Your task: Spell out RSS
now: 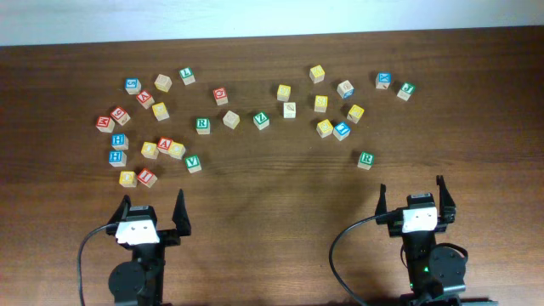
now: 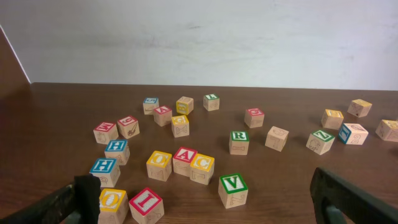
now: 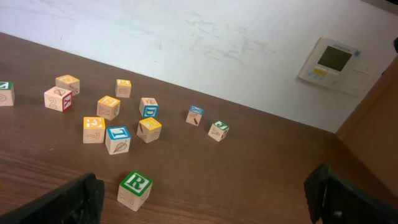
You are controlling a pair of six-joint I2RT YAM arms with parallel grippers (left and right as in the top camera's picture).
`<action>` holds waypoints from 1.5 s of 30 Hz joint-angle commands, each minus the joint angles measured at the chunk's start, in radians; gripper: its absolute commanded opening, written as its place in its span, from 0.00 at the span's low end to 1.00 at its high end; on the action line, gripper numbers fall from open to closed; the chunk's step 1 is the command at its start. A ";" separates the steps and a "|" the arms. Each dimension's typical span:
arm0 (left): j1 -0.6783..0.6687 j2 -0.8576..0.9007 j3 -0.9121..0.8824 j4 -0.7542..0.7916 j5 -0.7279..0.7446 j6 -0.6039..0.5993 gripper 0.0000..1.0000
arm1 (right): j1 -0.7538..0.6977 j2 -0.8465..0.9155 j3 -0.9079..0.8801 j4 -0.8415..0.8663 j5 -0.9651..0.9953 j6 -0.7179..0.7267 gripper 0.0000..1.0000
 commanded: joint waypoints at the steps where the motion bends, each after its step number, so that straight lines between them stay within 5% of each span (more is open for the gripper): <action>1: 0.005 -0.007 -0.002 -0.005 0.015 0.016 0.99 | -0.008 -0.008 -0.006 -0.005 0.026 0.003 0.98; 32: 0.005 -0.007 -0.002 0.018 0.019 0.015 0.99 | -0.008 -0.008 -0.006 -0.005 0.026 0.003 0.98; 38: 0.005 -0.006 -0.001 0.038 0.484 -0.126 0.99 | -0.008 -0.008 -0.006 -0.005 0.026 0.003 0.98; 45: 0.005 -0.006 -0.001 0.315 0.744 -0.127 0.99 | -0.008 -0.008 -0.006 -0.005 0.026 0.003 0.98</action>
